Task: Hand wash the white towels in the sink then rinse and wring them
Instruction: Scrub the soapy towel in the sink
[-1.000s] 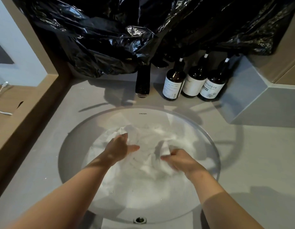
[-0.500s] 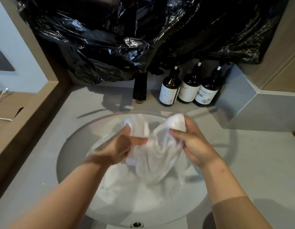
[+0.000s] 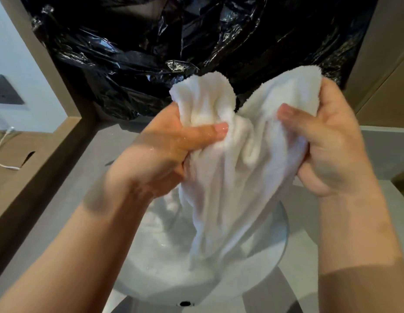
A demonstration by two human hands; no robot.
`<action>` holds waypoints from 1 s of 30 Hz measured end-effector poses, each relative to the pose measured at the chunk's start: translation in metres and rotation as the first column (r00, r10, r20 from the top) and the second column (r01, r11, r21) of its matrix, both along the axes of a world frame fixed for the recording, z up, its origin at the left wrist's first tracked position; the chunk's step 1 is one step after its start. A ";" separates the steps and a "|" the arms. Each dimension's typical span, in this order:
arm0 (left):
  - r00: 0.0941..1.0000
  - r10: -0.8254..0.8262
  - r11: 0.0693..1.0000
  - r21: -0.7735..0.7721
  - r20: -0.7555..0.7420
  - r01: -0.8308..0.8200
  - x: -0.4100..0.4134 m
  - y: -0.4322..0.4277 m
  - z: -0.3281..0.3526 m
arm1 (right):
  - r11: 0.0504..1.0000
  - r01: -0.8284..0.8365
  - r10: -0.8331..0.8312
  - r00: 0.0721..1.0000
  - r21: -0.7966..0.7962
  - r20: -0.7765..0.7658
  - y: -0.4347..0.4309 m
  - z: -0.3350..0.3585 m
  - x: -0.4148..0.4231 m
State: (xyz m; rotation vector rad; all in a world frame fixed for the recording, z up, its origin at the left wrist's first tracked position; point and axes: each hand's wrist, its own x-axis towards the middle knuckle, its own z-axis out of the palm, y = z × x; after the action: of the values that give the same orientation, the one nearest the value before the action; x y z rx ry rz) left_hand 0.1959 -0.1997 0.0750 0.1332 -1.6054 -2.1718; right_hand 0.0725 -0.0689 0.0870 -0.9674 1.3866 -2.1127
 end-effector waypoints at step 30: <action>0.525 0.184 0.982 -0.175 0.831 -0.066 -0.009 -0.011 -0.239 | 0.071 0.092 0.443 0.889 0.993 -0.114 -0.027 -0.250 0.006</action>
State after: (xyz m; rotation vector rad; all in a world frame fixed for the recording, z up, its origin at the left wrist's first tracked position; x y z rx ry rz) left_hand 0.1874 -0.2110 -0.1638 1.4362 -2.0959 -1.9516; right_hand 0.0782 -0.0955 -0.1628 -0.8056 2.2011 -0.2674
